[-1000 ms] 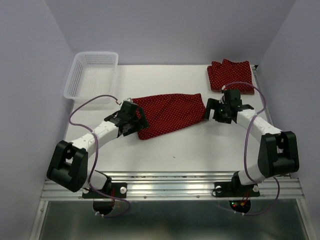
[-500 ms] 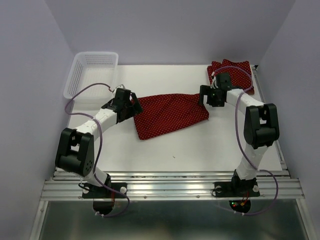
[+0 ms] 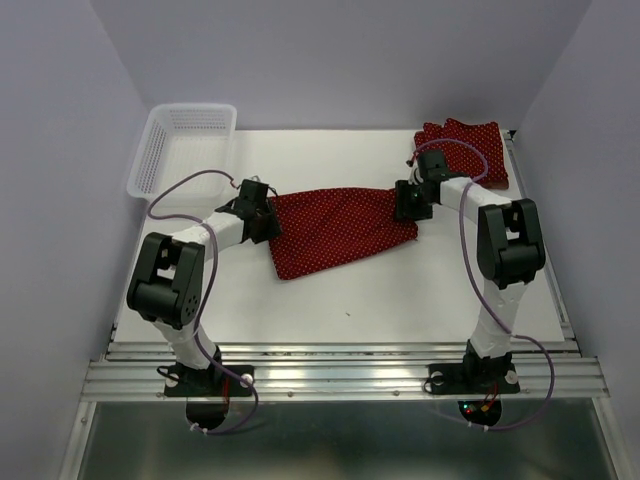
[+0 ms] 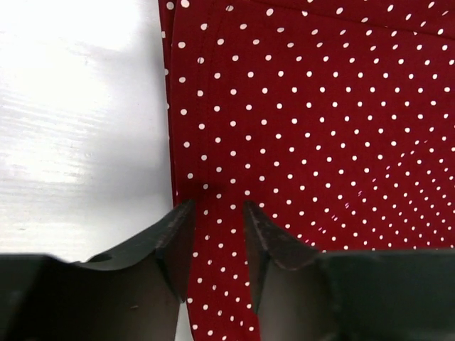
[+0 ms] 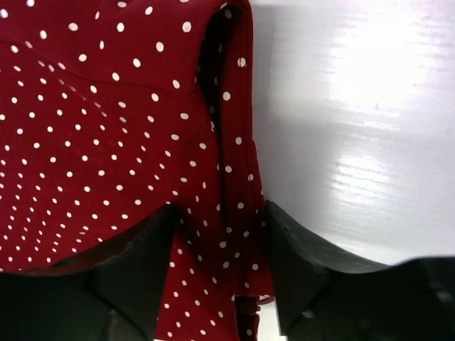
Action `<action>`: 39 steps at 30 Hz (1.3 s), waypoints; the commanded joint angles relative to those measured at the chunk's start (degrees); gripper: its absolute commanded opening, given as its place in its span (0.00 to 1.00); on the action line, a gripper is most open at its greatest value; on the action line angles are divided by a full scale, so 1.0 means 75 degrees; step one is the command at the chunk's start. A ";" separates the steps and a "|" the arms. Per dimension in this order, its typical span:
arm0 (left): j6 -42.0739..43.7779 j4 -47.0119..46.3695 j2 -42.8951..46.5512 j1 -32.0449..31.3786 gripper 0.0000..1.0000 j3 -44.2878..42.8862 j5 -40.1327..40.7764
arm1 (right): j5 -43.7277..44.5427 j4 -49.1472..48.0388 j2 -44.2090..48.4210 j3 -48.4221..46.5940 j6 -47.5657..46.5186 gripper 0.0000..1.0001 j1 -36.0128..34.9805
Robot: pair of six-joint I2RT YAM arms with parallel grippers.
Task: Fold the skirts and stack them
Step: Fold the skirt
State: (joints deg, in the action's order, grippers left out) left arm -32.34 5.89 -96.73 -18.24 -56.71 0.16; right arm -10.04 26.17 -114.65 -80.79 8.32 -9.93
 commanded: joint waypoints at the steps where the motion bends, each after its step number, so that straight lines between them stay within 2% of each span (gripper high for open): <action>1: 0.0128 -0.0293 -0.0134 0.0053 0.36 0.0061 -0.0256 | 0.0237 0.0084 -0.0100 0.0108 0.0098 0.54 -0.0058; 3: 0.0128 -0.0351 -0.0216 0.0053 0.34 0.0084 -0.0268 | 0.0273 0.0084 -0.0158 0.0143 0.0145 0.46 -0.0058; 4: 0.0140 -0.0421 -0.0297 0.0053 0.27 0.0108 -0.0245 | 0.0296 0.0084 -0.0170 0.0167 0.0157 0.43 -0.0128; 5: 0.0117 -0.0411 -0.0345 0.0053 0.23 0.0096 -0.0198 | 0.0296 0.0073 -0.0205 0.0167 0.0168 0.35 -0.0129; 6: 0.0093 -0.0422 -0.0426 0.0053 0.19 0.0096 -0.0232 | 0.0285 0.0084 -0.0217 0.0167 0.0168 0.33 -0.0129; 7: 0.0081 -0.0469 -0.0462 0.0053 0.19 0.0119 -0.0279 | 0.0284 0.0073 -0.0217 0.0167 0.0168 0.31 -0.0129; 10: 0.0093 -0.0574 -0.0591 0.0053 0.17 0.0155 -0.0432 | 0.0378 0.0073 -0.0124 0.0109 0.0157 0.16 -0.0129; 15: 0.0105 -0.0703 -0.0627 0.0053 0.10 0.0225 -0.0572 | 0.0787 0.0084 0.0309 0.0050 0.0122 0.00 -0.0129; 17: 0.0093 -0.0727 -0.0626 0.0041 0.06 0.0248 -0.0643 | 0.1033 0.0084 0.0649 0.0038 0.0098 0.01 -0.0129; 21: 0.0023 -0.0936 -0.0661 0.0018 0.06 0.0307 -0.0795 | 0.1666 0.0423 0.1095 -0.0172 0.0040 0.01 -0.0199; 26: -0.0071 -0.1113 -0.0732 -0.0111 0.06 0.0319 -0.0959 | 0.2437 0.1113 0.1341 -0.0688 0.0121 0.01 -0.0714; 32: -0.0212 -0.1277 -0.0685 -0.0169 0.06 0.0307 -0.1053 | 0.3365 0.2378 0.1178 -0.1775 0.0612 0.01 -0.1440; 39: -0.0376 -0.1465 -0.0591 -0.0170 0.06 0.0518 -0.1147 | 0.3788 0.3213 0.0779 -0.2762 0.1105 0.01 -0.2366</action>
State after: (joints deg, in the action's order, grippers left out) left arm -34.28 -4.56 -101.75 -19.14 -54.92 -7.46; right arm 14.50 45.36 -107.63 -96.92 13.50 -25.10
